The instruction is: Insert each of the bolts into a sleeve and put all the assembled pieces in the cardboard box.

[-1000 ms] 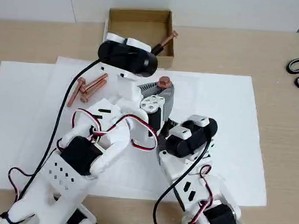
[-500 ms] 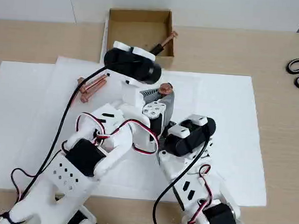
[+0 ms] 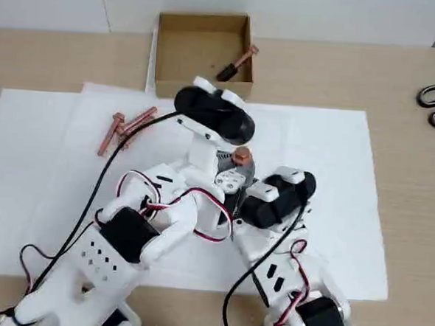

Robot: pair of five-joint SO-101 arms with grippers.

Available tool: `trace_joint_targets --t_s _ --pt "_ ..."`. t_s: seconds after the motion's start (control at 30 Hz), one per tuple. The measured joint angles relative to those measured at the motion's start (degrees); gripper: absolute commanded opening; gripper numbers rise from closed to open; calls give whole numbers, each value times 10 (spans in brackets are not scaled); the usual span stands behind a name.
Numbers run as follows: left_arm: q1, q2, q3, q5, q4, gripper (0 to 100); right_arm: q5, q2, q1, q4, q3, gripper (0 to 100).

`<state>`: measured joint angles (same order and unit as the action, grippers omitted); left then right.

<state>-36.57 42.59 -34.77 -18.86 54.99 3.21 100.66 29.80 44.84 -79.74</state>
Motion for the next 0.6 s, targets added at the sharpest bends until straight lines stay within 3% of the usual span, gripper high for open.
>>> trace_joint_targets --t_s 0.33,0.6 --pt "0 0 0 1 39 13 0 0 2 0 0 4" --pt "5 1 9 1 80 262 0 -1 -4 0 -2 4"
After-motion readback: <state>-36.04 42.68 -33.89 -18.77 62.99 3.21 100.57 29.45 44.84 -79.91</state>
